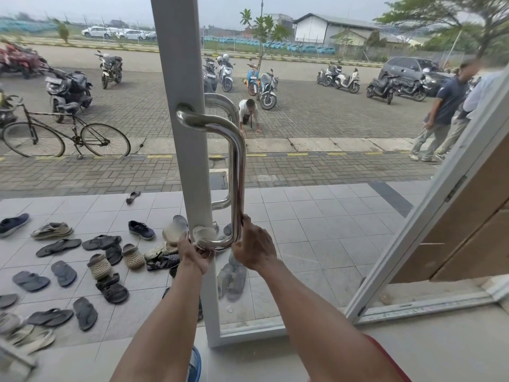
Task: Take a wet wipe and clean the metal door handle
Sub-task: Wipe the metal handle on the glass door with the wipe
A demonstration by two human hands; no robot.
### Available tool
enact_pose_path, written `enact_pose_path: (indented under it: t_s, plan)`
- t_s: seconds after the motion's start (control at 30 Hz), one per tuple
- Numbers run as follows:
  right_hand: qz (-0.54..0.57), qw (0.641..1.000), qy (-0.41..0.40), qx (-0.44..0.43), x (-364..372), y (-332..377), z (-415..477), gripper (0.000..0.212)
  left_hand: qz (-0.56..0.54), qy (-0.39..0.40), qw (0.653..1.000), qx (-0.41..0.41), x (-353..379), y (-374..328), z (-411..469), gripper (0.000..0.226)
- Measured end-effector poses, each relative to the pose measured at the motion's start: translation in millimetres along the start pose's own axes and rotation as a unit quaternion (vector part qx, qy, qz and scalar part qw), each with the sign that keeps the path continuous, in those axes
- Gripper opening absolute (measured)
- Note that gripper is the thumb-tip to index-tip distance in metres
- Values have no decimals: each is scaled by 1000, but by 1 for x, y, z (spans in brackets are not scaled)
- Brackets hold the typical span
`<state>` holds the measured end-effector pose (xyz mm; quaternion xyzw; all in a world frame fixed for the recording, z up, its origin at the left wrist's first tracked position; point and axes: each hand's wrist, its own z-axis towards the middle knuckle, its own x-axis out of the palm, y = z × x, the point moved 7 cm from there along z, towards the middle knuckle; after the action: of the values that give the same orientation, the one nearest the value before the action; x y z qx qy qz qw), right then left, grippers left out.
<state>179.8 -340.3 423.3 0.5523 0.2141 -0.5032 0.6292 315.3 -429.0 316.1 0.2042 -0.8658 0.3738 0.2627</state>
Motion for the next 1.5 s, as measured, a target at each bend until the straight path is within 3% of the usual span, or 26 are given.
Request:
enact_pose_path:
  t_s: [0.1,0.33,0.57,0.77,0.93,1.2,1.37,1.5]
  plan:
    - [-12,1000,-7,-14,-1,-3,2,54,1,6,1000,0,7,1,4,77]
    - [-26,999,-16,-37,-5,-4,3,60,-3,7,1000,-16,13,-4,13,77]
    - [-26,999,-7,-25,-6,-1,1,56,83,-13,996,-41,4,20,-18,63]
    - [-20,1000,-9,-14,-6,0,2,55,103,-64,993,-7,3,-3,-5,38]
    - [-16,1000,-21,-17,-5,1,1,57,129,-31,991,2,10,-7,1,17]
    - [-13,1000,-3,-1,-4,6,0,52,187,-44,981,23,1,3,-3,21]
    - [-13,1000,-8,-12,-4,4,1,51,205,-96,971,76,7,-19,-4,3]
    - [-6,999,-25,-19,-3,1,1,52,166,-98,977,88,9,-27,-2,33]
